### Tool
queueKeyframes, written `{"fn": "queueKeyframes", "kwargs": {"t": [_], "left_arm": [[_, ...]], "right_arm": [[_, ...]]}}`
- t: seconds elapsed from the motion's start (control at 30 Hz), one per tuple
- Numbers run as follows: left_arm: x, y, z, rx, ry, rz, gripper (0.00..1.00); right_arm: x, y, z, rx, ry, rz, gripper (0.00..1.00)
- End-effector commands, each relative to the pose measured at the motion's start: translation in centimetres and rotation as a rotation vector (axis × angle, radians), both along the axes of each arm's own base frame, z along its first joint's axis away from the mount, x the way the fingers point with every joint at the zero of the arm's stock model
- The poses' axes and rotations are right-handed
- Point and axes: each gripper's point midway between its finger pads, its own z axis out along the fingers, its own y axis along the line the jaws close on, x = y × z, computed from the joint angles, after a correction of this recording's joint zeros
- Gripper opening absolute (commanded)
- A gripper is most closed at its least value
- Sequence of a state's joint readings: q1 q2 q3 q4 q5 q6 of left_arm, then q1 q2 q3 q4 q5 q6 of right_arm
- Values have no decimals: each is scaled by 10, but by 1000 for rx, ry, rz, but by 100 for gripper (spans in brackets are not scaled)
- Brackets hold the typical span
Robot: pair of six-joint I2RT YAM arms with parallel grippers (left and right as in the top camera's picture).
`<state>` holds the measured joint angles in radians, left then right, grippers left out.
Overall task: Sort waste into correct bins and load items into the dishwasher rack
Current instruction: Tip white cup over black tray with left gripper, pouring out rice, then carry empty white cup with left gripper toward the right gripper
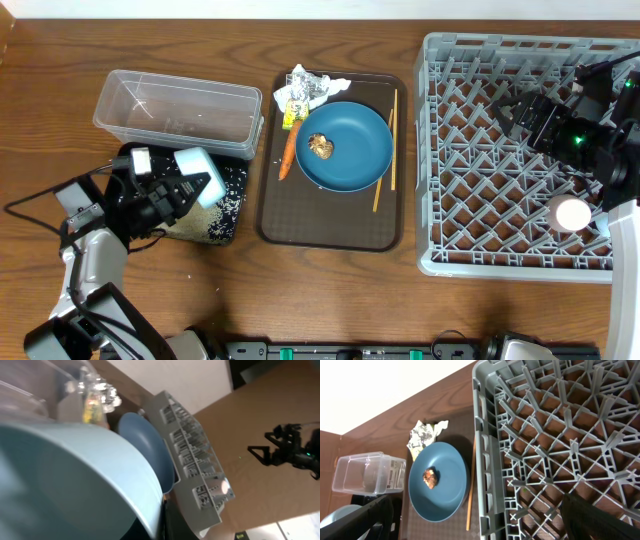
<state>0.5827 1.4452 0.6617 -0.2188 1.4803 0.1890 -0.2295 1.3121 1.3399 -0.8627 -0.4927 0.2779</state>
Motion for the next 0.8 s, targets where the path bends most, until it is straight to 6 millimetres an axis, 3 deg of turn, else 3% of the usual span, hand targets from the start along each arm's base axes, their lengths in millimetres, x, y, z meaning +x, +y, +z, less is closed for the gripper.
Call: {"fn": "queueKeyframes", "kwargs": {"t": [0.0,0.2,0.37,0.6,0.77], "left_arm": [[3,-13,16,-62,10,-58,6],[28,-63,72,39,-101,-173,6],[33,-133,118,100,-227,-278,6],[30,-217,136,126,-316,-381,6],[34,-256,156,52,-384,-433,6]], "right_arm": [[2,2,3,-2,-7,1,99],[1,3,3,5,-9,8,99],[2,-7,2,-16,-7,-28,99],[-3,-52,-3,-43,22,-174,99],[-9,-76,-5,-22,40,-259,99]]}}
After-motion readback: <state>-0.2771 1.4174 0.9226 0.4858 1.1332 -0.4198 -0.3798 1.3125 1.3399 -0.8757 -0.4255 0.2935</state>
